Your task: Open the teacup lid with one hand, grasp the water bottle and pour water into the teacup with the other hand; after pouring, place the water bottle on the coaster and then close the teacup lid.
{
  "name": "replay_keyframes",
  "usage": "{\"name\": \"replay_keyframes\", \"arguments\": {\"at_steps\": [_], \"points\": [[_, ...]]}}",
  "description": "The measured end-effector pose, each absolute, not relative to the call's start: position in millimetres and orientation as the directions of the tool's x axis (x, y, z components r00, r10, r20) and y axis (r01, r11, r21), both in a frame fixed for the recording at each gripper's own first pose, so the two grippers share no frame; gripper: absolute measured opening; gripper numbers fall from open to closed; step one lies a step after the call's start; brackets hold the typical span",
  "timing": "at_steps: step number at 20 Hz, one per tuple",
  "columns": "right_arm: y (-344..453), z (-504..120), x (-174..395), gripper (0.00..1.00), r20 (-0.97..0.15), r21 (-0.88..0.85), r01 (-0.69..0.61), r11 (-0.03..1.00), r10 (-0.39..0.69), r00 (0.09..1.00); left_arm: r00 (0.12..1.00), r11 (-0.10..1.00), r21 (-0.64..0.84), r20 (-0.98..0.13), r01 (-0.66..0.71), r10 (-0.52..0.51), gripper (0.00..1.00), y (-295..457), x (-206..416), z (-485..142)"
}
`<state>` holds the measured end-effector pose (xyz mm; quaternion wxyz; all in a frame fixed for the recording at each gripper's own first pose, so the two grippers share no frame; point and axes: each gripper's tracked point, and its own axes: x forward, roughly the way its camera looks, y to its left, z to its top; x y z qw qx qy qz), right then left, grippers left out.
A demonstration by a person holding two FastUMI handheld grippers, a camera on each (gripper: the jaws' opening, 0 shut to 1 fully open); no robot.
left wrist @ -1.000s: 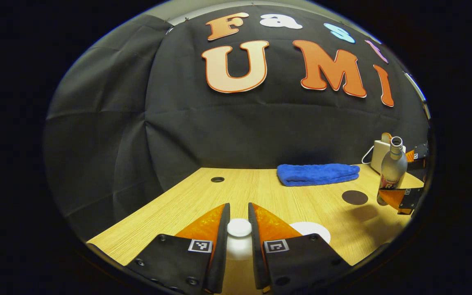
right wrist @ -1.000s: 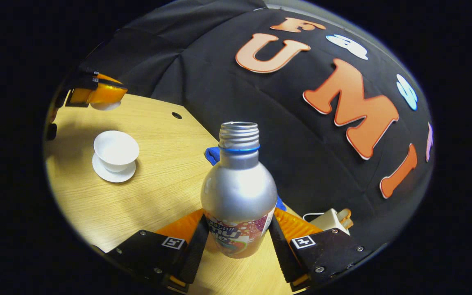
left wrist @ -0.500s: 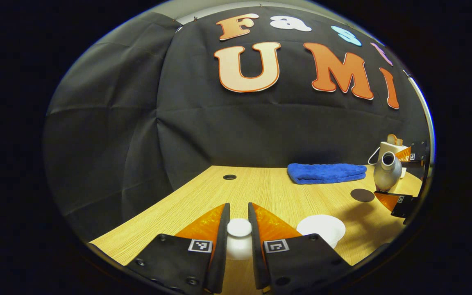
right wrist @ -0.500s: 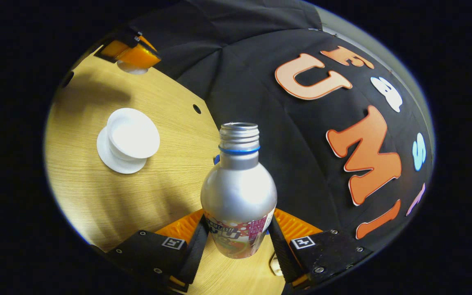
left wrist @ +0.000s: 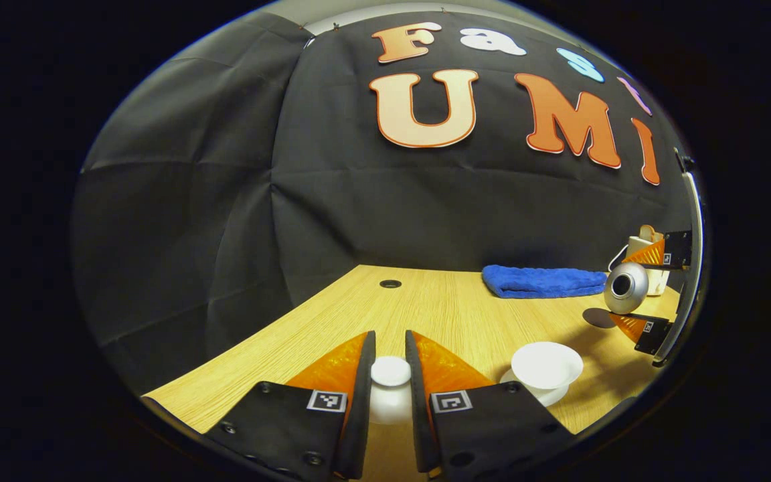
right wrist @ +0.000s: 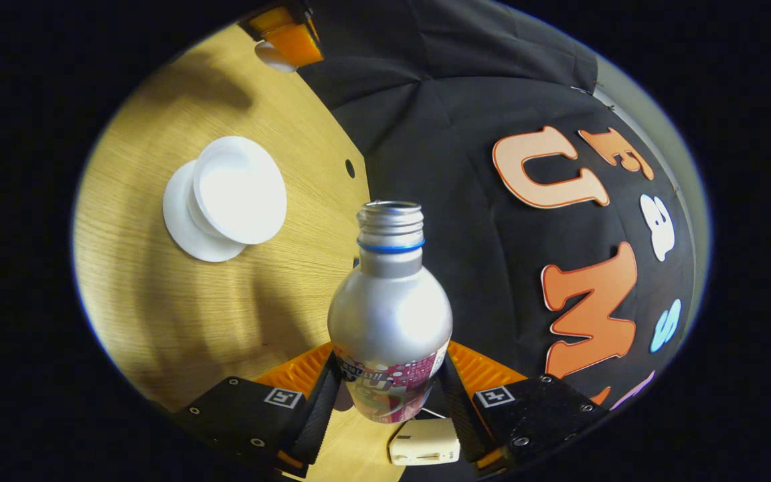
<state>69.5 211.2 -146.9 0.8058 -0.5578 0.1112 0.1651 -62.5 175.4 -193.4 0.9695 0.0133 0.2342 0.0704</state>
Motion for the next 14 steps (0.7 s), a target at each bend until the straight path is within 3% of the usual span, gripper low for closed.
{"name": "replay_keyframes", "arguments": {"at_steps": [7,14], "points": [[205.5,-129.7,80.4,0.79,-0.312,-0.933,-0.332,0.141,0.143,0.939,0.886,0.990,0.047,-0.443,-0.131,0.139,0.32,182.4,-63.1,-190.0],[204.3,-112.7,95.7,0.79,-0.264,-0.961,-0.273,0.039,0.157,0.952,0.883,0.991,0.036,-0.449,-0.130,0.132,0.32,184.5,-64.2,-189.7]]}}
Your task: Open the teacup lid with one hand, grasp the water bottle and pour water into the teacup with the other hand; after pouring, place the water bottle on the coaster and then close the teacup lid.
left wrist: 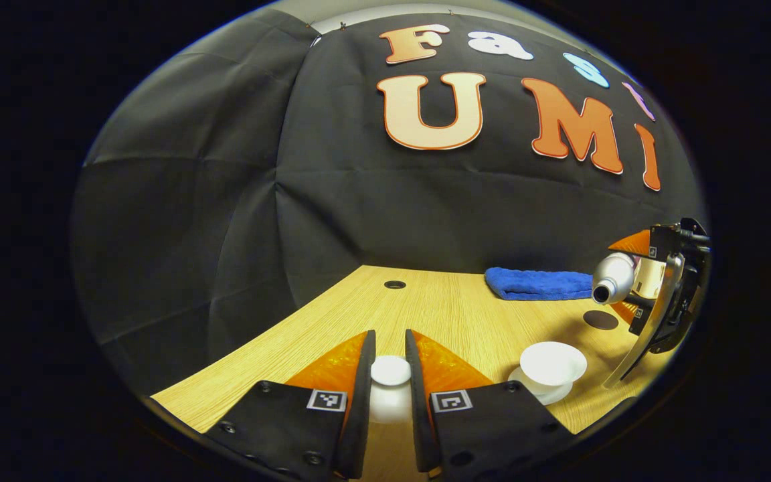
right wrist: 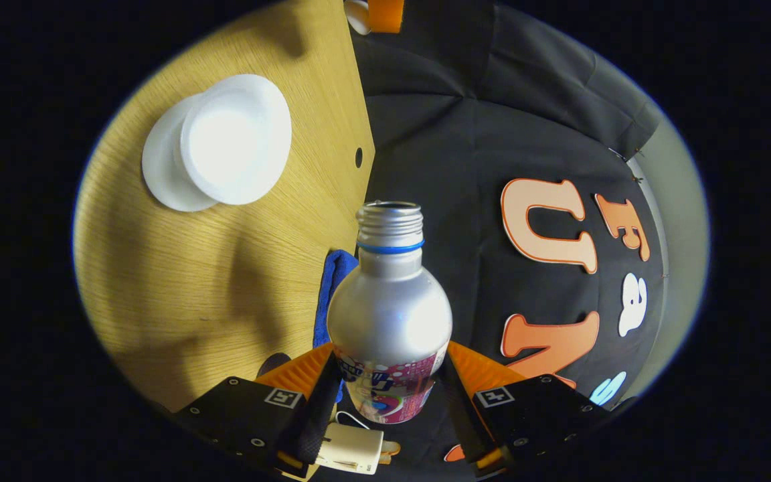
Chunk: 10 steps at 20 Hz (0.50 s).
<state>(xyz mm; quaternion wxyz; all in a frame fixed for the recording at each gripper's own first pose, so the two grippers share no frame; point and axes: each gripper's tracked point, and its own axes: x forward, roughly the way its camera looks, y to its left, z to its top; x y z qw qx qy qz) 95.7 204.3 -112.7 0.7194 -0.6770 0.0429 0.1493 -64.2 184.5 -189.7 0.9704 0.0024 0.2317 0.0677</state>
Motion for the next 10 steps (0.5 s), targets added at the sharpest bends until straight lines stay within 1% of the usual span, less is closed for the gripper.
{"name": "replay_keyframes", "arguments": {"at_steps": [4,5,6,8,9,10], "points": [[210.6,-103.3,100.5,0.79,-0.243,-0.969,-0.248,0.001,0.186,0.952,0.883,0.991,0.037,-0.450,-0.130,0.133,0.32,188.0,-63.2,-191.5],[212.0,-98.3,101.3,0.79,-0.228,-0.973,-0.229,-0.019,0.194,0.954,0.883,0.991,0.039,-0.450,-0.131,0.134,0.29,189.1,-63.8,-190.8],[212.1,-94.0,102.8,0.79,-0.216,-0.976,-0.214,-0.032,0.199,0.956,0.883,0.991,0.038,-0.449,-0.131,0.134,0.32,189.0,-63.1,-190.6],[213.7,-87.7,106.1,0.79,-0.196,-0.981,-0.189,-0.054,0.211,0.958,0.882,0.990,0.039,-0.450,-0.134,0.137,0.32,192.8,-63.9,-189.5],[213.3,-83.3,107.9,0.79,-0.187,-0.982,-0.177,-0.065,0.216,0.958,0.882,0.990,0.038,-0.451,-0.134,0.137,0.29,191.6,-64.4,-191.2],[214.8,-78.2,110.1,0.79,-0.174,-0.984,-0.162,-0.073,0.220,0.960,0.881,0.990,0.037,-0.453,-0.134,0.137,0.29,192.1,-64.5,-192.7]]}}
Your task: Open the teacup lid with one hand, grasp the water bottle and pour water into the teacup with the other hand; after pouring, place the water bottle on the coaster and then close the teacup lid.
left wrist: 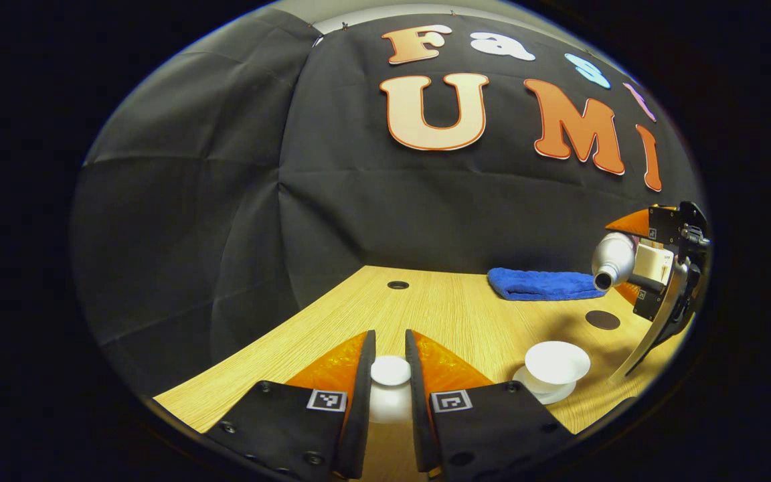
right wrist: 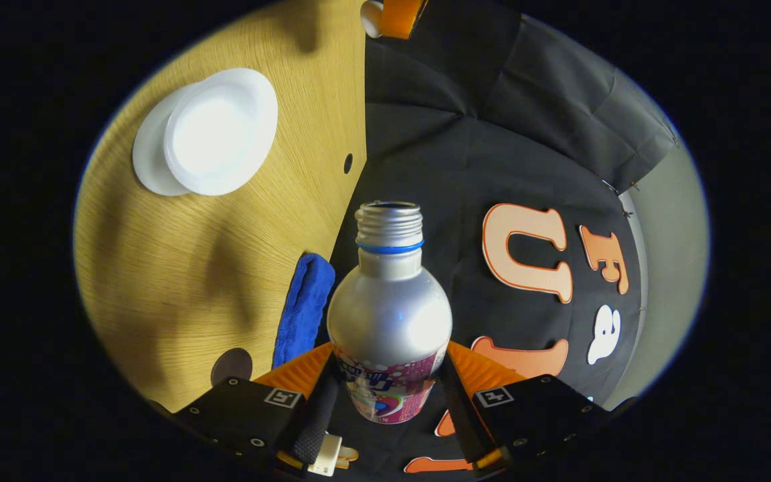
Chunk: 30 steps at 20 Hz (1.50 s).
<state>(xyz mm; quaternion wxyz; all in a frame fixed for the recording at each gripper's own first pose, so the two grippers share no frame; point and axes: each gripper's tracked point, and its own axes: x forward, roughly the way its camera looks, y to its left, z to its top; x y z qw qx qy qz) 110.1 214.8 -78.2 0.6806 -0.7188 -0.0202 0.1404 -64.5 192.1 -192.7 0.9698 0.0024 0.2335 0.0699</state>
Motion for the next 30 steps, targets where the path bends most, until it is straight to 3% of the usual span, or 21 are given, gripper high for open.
{"name": "replay_keyframes", "arguments": {"at_steps": [1,2,5,6,10,18,22,24,25,29,30], "points": [[215.9,-75.5,110.2,0.79,-0.169,-0.985,-0.155,-0.078,0.226,0.959,0.881,0.990,0.036,-0.453,-0.133,0.135,0.29,192.2,-64.6,-191.0],[217.0,-74.0,111.6,0.79,-0.163,-0.986,-0.147,-0.085,0.230,0.959,0.881,0.990,0.037,-0.453,-0.135,0.137,0.36,193.2,-64.8,-189.9],[217.8,-61.4,115.7,0.79,-0.125,-0.988,-0.098,-0.122,0.240,0.963,0.881,0.990,0.037,-0.454,-0.134,0.136,0.29,192.8,-64.9,-189.1],[216.9,-58.2,115.9,0.79,-0.115,-0.988,-0.085,-0.130,0.239,0.964,0.881,0.990,0.037,-0.452,-0.134,0.136,0.32,191.9,-65.6,-188.3],[213.5,-44.4,122.3,0.79,-0.079,-0.989,-0.045,-0.144,0.242,0.967,0.882,0.991,0.037,-0.452,-0.131,0.133,0.29,193.8,-64.0,-186.0],[211.9,-31.3,124.8,0.79,-0.044,-0.981,0.006,-0.192,0.259,0.965,0.877,0.991,0.035,-0.463,-0.126,0.128,0.32,192.5,-67.8,-186.8],[217.6,-42.5,120.4,0.79,-0.060,-0.971,0.008,-0.240,0.277,0.959,0.875,0.991,0.035,-0.466,-0.130,0.132,0.29,193.5,-68.7,-187.2],[222.6,-51.8,117.1,0.79,-0.073,-0.963,0.008,-0.269,0.292,0.954,0.872,0.991,0.037,-0.471,-0.128,0.130,0.32,192.1,-70.4,-187.9],[225.4,-59.4,114.4,0.79,-0.085,-0.960,0.001,-0.280,0.295,0.952,0.874,0.991,0.036,-0.469,-0.126,0.128,0.29,191.9,-71.9,-185.9],[238.7,-73.7,106.7,0.79,-0.097,-0.946,0.016,-0.323,0.331,0.939,0.878,0.991,0.043,-0.461,-0.123,0.129,0.36,193.2,-73.0,-182.0],[239.7,-74.2,107.7,0.79,-0.094,-0.946,0.021,-0.324,0.337,0.937,0.877,0.992,0.046,-0.462,-0.122,0.129,0.29,193.0,-73.9,-181.8]]}}
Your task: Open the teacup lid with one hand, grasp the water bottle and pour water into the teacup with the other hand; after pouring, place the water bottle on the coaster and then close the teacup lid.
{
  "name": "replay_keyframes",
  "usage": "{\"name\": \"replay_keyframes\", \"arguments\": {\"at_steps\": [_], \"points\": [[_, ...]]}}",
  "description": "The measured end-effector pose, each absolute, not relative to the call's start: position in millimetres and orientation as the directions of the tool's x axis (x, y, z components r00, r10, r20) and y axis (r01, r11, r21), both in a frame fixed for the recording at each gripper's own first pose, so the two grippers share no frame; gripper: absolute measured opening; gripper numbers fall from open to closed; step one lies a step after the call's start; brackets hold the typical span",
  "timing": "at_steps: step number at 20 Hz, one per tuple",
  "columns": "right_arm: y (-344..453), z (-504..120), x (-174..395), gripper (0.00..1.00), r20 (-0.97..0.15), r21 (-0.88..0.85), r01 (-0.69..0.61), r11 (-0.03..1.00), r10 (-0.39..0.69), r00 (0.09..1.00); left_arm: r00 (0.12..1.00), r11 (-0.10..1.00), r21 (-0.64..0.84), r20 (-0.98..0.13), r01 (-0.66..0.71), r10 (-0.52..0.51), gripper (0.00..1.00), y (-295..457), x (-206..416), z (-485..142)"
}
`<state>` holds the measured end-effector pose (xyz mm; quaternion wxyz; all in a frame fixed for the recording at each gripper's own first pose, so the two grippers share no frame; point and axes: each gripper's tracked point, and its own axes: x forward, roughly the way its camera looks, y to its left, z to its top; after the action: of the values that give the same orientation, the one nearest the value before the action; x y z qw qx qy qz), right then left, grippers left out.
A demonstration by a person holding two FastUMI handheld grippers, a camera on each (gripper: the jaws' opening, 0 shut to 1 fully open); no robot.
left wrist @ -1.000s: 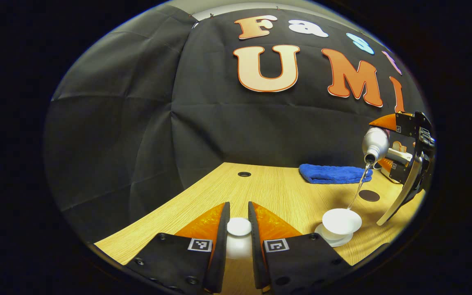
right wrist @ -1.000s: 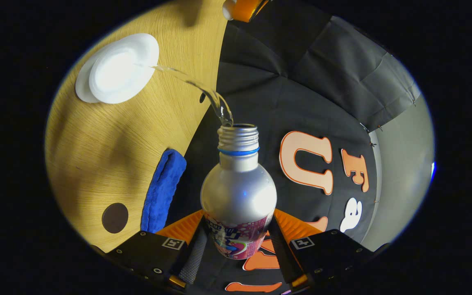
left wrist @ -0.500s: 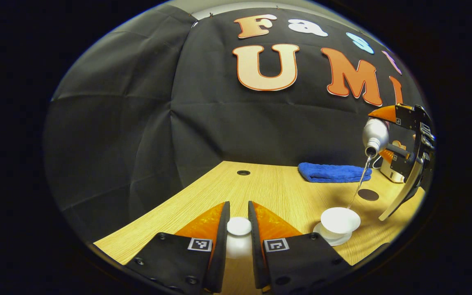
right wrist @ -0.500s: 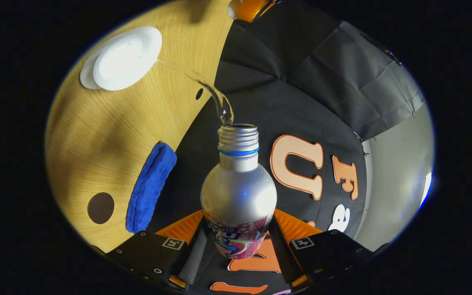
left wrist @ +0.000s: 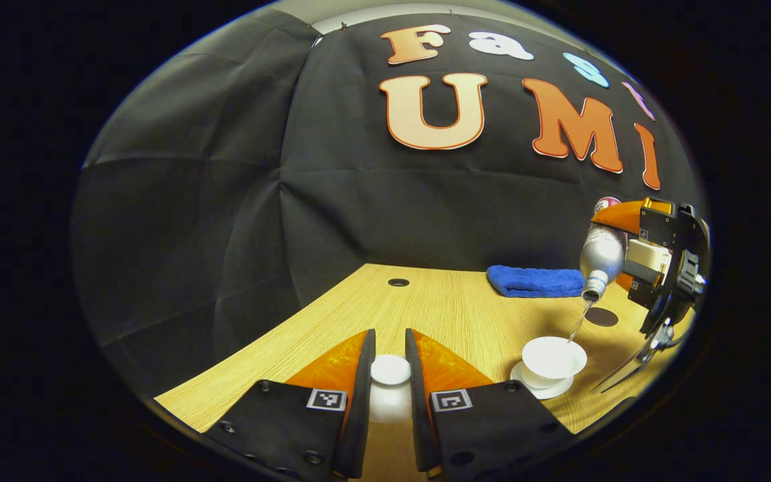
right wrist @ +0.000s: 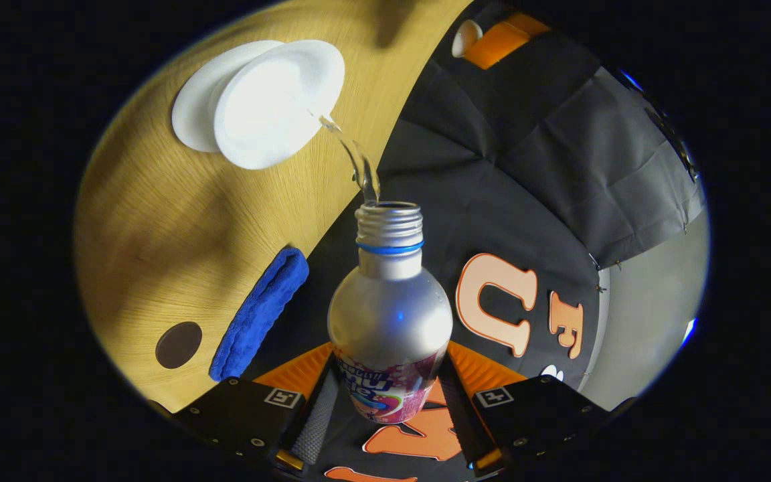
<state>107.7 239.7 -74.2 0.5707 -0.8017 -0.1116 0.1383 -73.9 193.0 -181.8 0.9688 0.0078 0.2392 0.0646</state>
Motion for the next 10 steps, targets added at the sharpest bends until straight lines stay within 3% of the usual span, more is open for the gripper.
{"name": "replay_keyframes", "arguments": {"at_steps": [4,5,7,8,9,10], "points": [[248.7,-78.4,103.6,0.79,-0.093,-0.944,0.033,-0.329,0.360,0.928,0.880,0.992,0.042,-0.459,-0.120,0.126,0.36,192.6,-73.1,-178.1],[249.0,-82.2,102.8,0.79,-0.104,-0.943,0.023,-0.331,0.360,0.927,0.880,0.992,0.041,-0.459,-0.119,0.124,0.32,192.0,-74.2,-178.7],[246.2,-90.7,103.7,0.79,-0.132,-0.947,-0.011,-0.322,0.356,0.925,0.882,0.992,0.042,-0.454,-0.118,0.124,0.36,191.4,-73.6,-176.7],[246.0,-91.9,99.4,0.79,-0.140,-0.949,-0.023,-0.314,0.354,0.925,0.883,0.992,0.048,-0.453,-0.115,0.124,0.29,189.5,-73.9,-175.1],[244.3,-95.3,98.8,0.79,-0.146,-0.952,-0.036,-0.303,0.349,0.926,0.884,0.992,0.052,-0.450,-0.111,0.123,0.36,187.2,-74.6,-175.8],[241.4,-97.2,98.0,0.79,-0.151,-0.955,-0.047,-0.293,0.344,0.927,0.885,0.993,0.054,-0.449,-0.107,0.120,0.32,184.9,-73.5,-175.3]]}}
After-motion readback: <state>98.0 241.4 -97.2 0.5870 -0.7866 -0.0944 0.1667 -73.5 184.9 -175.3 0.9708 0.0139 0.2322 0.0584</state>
